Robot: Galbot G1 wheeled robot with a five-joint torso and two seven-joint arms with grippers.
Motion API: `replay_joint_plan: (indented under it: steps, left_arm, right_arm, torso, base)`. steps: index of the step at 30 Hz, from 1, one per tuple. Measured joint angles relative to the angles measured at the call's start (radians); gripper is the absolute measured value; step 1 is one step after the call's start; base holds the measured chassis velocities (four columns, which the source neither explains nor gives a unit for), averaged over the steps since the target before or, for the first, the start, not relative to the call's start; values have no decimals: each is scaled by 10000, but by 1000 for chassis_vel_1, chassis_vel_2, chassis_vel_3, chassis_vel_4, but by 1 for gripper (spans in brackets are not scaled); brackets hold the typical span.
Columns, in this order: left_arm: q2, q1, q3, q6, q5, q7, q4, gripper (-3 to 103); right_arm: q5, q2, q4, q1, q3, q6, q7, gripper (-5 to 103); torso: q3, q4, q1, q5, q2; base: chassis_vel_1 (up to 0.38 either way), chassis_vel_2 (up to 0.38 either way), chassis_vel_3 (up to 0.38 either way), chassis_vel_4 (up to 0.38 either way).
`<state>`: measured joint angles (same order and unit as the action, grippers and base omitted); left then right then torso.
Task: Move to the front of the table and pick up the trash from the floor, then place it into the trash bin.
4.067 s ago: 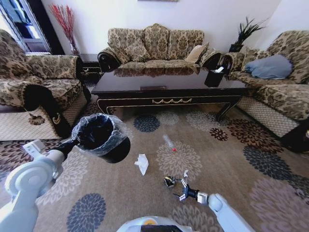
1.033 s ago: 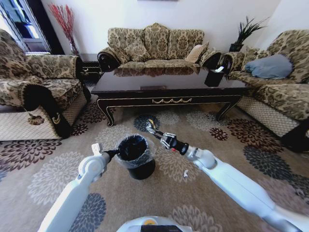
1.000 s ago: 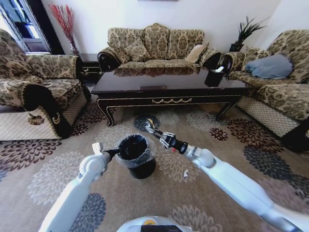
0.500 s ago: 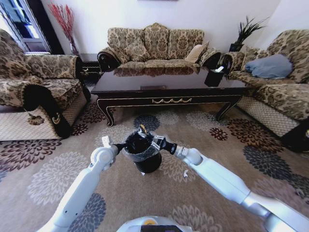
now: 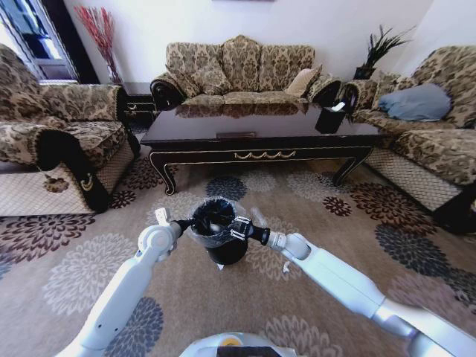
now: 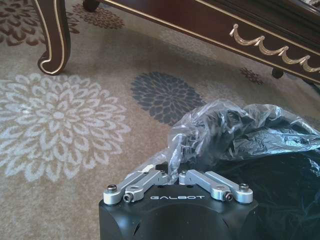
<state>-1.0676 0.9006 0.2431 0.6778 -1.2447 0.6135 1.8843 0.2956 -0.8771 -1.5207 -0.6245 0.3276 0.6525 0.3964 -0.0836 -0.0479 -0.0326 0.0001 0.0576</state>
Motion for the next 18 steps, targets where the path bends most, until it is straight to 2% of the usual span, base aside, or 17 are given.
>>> replay_joint_plan:
  steps: [1,5,8,10,11,12,14,16,18]
  left_arm:
    - [14,27,31,2,-1,0,5,4]
    - [140,315,307,27,-6,116,105,4]
    - [245,507,496,56,-19,149,232,4]
    - [412,753,824,67,-46,152,388,4]
    - [412,753,824,67,-46,152,388,4]
    - [534,931,1093,67,-85,152,490,4]
    - [695,1177,1477,66,-173,147,612,4]
    - [891,1594,2106,67,-250,107,788,4]
    - [971,1788,2432,68,-268,83,867,4]
  right_arm:
    - [58,1,-23,26,-35,4,-32,52]
    - [294,17,-120,154,-277,12,-244,73]
    - [346,56,-161,168,-411,12,-313,79]
    - [366,106,-180,116,-619,-52,-625,90]
    - [366,106,-180,116,-619,-52,-625,90]
    - [345,126,-175,31,-738,-156,-926,95]
    - [237,143,-101,-147,-891,-320,-1416,99]
    - [14,132,135,-531,-1062,-620,-2058,100]
    - [-55,93,314,-697,-1121,-699,-2234,100]
  torso:
    - [0,-1,0,-1,0]
    - [0,-1,0,-1,0]
    - [0,1,0,-2,0]
    - [1,1,0,-3,0]
    - [1,1,0,-3,0]
    - [1,-1,0,-3,0]
    - [1,0,0,-3,0]
    - [1,0,0,-2,0]
    - [1,0,0,-3,1]
  base:
    - [0,0,0,0]
    - [0,0,0,0]
    - [0,0,0,0]
    - [0,0,0,0]
    - [0,0,0,0]
    - [0,0,0,0]
    - [0,0,0,0]
    - [0,0,0,0]
    - [0,0,0,0]
